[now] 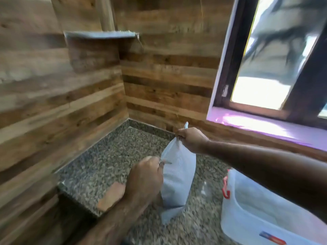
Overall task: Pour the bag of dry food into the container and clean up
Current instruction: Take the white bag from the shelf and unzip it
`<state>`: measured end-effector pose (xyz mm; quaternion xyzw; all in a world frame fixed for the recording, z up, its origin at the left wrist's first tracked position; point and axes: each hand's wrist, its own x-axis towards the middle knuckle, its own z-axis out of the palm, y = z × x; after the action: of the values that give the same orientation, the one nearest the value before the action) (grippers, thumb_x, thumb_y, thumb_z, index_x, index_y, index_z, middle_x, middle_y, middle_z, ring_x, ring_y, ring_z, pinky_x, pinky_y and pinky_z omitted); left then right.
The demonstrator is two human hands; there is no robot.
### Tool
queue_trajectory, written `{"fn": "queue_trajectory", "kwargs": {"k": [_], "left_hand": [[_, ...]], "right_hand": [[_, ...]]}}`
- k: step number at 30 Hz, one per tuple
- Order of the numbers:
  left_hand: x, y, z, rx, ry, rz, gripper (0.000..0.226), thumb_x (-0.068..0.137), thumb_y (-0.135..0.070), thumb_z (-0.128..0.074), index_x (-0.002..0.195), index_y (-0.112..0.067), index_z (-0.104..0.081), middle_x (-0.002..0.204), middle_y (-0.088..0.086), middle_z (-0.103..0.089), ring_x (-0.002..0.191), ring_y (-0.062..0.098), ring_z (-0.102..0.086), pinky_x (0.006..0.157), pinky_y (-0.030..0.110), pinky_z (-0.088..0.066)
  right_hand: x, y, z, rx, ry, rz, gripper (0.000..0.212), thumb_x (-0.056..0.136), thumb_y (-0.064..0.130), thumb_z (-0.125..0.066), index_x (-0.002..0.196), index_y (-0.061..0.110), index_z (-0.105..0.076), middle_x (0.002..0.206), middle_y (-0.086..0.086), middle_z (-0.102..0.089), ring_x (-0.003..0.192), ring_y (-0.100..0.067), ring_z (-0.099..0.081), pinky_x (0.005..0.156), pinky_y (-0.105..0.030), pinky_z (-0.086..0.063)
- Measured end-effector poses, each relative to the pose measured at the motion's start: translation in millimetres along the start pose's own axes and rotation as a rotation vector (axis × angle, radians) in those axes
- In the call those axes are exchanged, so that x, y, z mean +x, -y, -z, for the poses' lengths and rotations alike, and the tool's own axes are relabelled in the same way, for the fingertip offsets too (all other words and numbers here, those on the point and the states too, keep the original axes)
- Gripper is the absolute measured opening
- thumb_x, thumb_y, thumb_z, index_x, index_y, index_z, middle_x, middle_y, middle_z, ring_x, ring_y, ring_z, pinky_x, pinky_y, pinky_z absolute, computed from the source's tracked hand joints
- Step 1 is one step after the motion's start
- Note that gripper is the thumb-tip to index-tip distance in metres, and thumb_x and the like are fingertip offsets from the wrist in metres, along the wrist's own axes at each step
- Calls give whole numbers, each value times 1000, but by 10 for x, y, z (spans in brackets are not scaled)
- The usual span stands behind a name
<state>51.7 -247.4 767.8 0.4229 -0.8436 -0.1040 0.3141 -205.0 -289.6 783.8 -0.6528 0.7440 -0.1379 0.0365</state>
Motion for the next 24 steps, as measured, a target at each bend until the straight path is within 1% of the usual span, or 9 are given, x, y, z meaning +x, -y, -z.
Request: {"fn": "queue_trajectory", "kwargs": {"k": [4, 6, 8, 11, 12, 15, 19, 22, 24], "left_hand": [[-563, -15, -507, -11, 32, 48, 23, 101, -26, -72, 82, -14, -68, 77, 5, -68, 68, 34, -66, 57, 39, -50], [-756, -28, -647, 3, 48, 70, 21, 99, -25, -75, 83, -13, -71, 77, 4, -70, 66, 31, -67, 56, 35, -47], [-932, -33, -749, 15, 61, 76, 15, 99, -25, -77, 91, -13, -78, 81, 2, -75, 69, 24, -69, 58, 29, -47], [-1135, -4, -869, 29, 67, 105, 14, 99, -25, -77, 98, -11, -81, 85, 2, -77, 70, 20, -71, 59, 24, -42], [-1176, 11, -895, 26, 71, 113, 16, 100, -26, -76, 100, -11, -81, 87, 3, -78, 71, 21, -72, 60, 24, -44], [-1255, 63, -942, -1, 82, 114, 22, 102, -28, -72, 107, -8, -81, 94, 5, -80, 76, 23, -74, 63, 25, -48], [-1351, 186, -979, -36, 128, 112, 33, 106, -39, -64, 110, -10, -79, 98, 5, -79, 82, 26, -74, 67, 32, -55], [-1461, 282, -968, -118, 155, 71, 60, 107, -60, -46, 129, -11, -74, 112, 7, -80, 95, 27, -76, 78, 35, -59], [-1534, 337, -951, -170, 176, 59, 71, 104, -67, -43, 145, -14, -65, 124, 5, -78, 105, 23, -75, 86, 32, -57]], "right_hand": [[-414, -276, -415, -34, 52, -30, 30, 103, 18, -46, 114, 29, -72, 96, -4, -76, 84, -32, -72, 69, -38, -60], [-564, -355, -556, -58, 78, -45, 30, 102, 18, -47, 113, 31, -72, 94, -3, -75, 82, -32, -72, 63, -34, -54], [-694, -381, -665, -72, 100, -54, 29, 102, 17, -49, 111, 33, -71, 89, -2, -71, 77, -31, -69, 61, -29, -46], [-772, -387, -798, -75, 87, -47, 29, 99, 16, -50, 111, 40, -62, 89, -1, -73, 76, -31, -72, 60, -31, -51], [-777, -378, -830, -68, 75, -44, 30, 98, 15, -50, 111, 40, -60, 89, -2, -74, 74, -30, -71, 59, -31, -51], [-807, -328, -873, -87, 64, -34, 33, 101, 12, -48, 112, 37, -66, 92, -3, -72, 69, -27, -62, 57, -29, -45], [-900, -307, -926, -152, 37, 23, 26, 106, 16, -49, 115, 33, -67, 93, -5, -71, 74, -27, -64, 58, -30, -45], [-975, -335, -1014, -186, 6, 51, 25, 107, 12, -50, 116, 27, -69, 96, 0, -74, 79, -21, -51, 60, -32, -44], [-1043, -309, -1058, -182, -14, 18, 24, 107, 12, -50, 115, 23, -69, 95, -1, -77, 79, -23, -56, 58, -35, -50]]}}
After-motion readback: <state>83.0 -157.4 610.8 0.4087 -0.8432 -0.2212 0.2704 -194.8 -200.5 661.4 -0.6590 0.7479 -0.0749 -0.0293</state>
